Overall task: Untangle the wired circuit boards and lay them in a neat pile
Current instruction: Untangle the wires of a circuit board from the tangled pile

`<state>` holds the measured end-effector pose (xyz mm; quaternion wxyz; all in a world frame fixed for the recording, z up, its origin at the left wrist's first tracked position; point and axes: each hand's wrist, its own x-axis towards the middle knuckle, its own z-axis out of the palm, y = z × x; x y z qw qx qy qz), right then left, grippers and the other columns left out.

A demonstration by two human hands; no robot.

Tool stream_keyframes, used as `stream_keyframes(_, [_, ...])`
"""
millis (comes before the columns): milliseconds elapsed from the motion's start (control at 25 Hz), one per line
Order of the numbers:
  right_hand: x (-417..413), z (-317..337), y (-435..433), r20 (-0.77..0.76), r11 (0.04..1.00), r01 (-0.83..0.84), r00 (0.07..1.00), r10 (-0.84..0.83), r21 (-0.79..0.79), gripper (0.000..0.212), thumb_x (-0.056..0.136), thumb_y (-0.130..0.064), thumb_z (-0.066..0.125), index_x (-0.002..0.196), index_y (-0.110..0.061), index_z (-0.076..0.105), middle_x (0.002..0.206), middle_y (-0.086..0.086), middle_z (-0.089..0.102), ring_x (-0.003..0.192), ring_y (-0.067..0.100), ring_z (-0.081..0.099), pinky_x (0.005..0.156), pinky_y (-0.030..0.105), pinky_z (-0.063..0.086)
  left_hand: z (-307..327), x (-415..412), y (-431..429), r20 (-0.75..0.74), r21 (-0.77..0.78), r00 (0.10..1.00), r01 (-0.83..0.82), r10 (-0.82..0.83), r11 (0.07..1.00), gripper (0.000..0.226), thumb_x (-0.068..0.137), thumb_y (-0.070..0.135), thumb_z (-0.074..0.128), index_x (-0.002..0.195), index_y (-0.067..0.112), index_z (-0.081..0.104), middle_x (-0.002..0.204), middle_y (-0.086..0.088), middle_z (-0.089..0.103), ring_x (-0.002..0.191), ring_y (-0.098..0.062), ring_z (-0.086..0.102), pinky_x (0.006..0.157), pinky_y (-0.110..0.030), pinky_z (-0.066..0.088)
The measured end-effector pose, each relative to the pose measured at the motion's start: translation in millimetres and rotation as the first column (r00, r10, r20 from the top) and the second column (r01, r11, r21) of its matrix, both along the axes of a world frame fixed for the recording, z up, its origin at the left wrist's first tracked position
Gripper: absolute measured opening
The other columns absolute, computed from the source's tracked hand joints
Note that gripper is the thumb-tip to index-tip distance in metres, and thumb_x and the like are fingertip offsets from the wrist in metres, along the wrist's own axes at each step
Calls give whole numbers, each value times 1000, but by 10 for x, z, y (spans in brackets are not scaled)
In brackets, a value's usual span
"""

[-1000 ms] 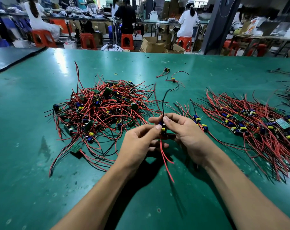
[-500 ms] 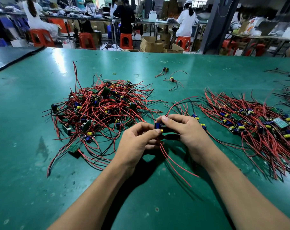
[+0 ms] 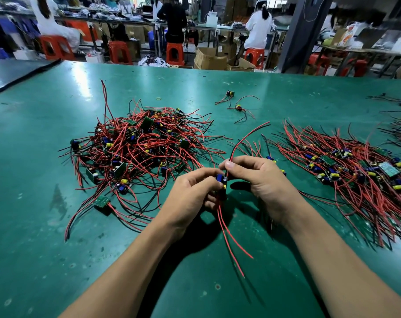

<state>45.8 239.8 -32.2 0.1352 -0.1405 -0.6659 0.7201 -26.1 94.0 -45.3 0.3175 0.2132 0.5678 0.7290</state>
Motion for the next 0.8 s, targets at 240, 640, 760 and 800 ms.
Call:
stream_keyframes(240, [6,31,-2,17,1000,11,1000,-11,-25,31,65,-38,81,85,-15,80,80,12,72,69,25,64,75,38,53,-28,49,-1,-169,-99,984,40,-57,994,23,84,-7,56,93,8,72,63,-11,59,47,-17,50,51,-24,46])
stream_keyframes(640, [-6,-2,-55,1,998,-55,999,55,-11,19,73,-29,77,81,-13,78,84,10,73,76,19,65,79,33,53,-52,73,-1,-138,-55,990,-11,4,998,12,91,14,66,85,11,76,79,-12,73,69,-22,64,64,-30,49])
stream_keyframes(760, [-4,-7,-42,-2,999,-53,999,53,-2,18,75,-27,76,83,-12,77,83,9,72,74,18,65,71,28,55,-54,70,3,-131,-59,991,-30,22,998,19,93,14,64,81,17,78,78,-10,75,68,-21,67,68,-33,51])
stream_keyframes(800, [-5,-12,-42,6,998,-54,999,54,26,17,76,-27,76,84,-12,77,83,9,72,74,17,65,69,27,54,-52,70,2,-141,-61,990,-38,29,997,21,93,13,63,80,19,78,77,-10,75,67,-20,68,67,-32,52])
